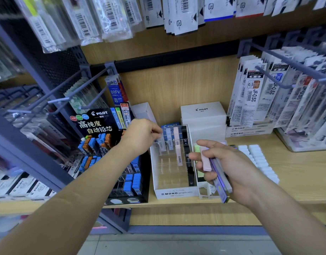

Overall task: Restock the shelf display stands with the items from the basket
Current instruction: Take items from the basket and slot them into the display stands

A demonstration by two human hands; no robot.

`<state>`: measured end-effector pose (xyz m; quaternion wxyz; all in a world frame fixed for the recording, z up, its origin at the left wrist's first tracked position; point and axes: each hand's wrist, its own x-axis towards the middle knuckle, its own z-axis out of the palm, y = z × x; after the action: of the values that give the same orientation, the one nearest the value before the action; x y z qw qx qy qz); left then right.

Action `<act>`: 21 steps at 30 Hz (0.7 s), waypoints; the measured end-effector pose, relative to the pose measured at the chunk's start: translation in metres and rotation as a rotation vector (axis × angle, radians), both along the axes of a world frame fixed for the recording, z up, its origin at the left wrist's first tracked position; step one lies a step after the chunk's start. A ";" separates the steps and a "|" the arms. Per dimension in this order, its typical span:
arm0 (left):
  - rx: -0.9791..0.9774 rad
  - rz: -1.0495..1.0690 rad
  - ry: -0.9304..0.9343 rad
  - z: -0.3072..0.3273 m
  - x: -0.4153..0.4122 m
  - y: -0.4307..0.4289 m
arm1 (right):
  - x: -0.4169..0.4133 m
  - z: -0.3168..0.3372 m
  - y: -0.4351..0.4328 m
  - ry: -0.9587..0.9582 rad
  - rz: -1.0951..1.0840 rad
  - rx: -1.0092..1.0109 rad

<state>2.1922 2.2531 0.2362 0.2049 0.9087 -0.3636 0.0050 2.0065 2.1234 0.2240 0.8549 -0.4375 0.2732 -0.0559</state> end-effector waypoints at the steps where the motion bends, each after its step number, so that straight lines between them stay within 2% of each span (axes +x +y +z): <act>1: 0.013 -0.018 -0.014 -0.002 -0.001 -0.001 | -0.001 0.001 0.001 -0.002 0.014 -0.003; 5: 0.079 -0.062 -0.096 -0.009 -0.001 -0.004 | -0.002 0.000 0.002 0.001 0.034 -0.013; 12: 0.126 -0.126 -0.230 -0.013 0.003 -0.003 | -0.003 -0.002 0.005 0.037 0.025 -0.165; 19: 0.116 -0.136 -0.263 -0.011 -0.002 0.001 | -0.004 -0.002 0.003 0.033 0.014 -0.165; 21: 0.019 -0.092 -0.229 -0.007 -0.008 0.000 | -0.005 -0.002 0.002 0.016 0.028 -0.149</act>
<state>2.1837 2.2530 0.2294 0.1535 0.8865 -0.4258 0.0957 2.0016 2.1254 0.2220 0.8186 -0.5039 0.2689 -0.0607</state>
